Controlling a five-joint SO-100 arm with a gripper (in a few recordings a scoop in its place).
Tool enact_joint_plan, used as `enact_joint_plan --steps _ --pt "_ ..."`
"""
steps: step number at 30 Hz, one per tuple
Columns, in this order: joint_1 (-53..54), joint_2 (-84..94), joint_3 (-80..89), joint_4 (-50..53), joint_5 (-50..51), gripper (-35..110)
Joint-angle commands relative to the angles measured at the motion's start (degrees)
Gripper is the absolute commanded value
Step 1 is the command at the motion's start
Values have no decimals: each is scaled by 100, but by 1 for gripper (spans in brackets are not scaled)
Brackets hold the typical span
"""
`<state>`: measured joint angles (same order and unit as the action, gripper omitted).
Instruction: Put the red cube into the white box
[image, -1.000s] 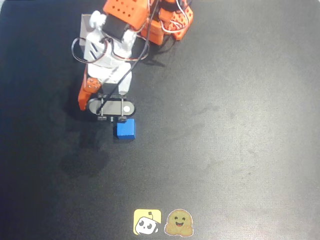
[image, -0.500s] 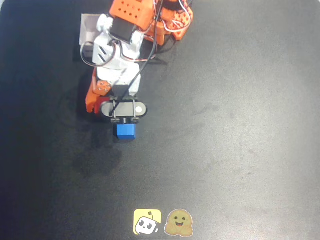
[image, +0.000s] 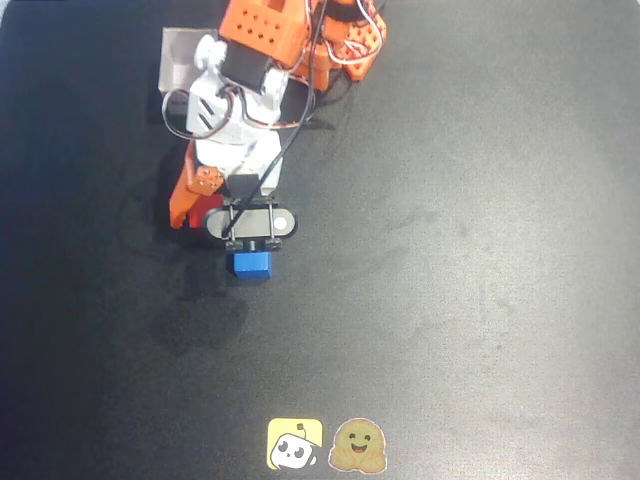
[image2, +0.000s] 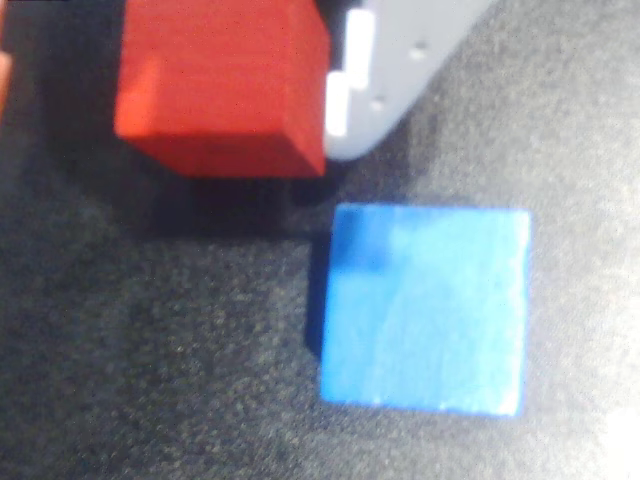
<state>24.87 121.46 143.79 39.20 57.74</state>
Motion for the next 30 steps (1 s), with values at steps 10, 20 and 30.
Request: enact_joint_plan --steps 10,20,30 --pt "334 202 53 193 -123 25" --pt "422 290 176 457 -141 25" --pt "413 272 536 237 -220 25"
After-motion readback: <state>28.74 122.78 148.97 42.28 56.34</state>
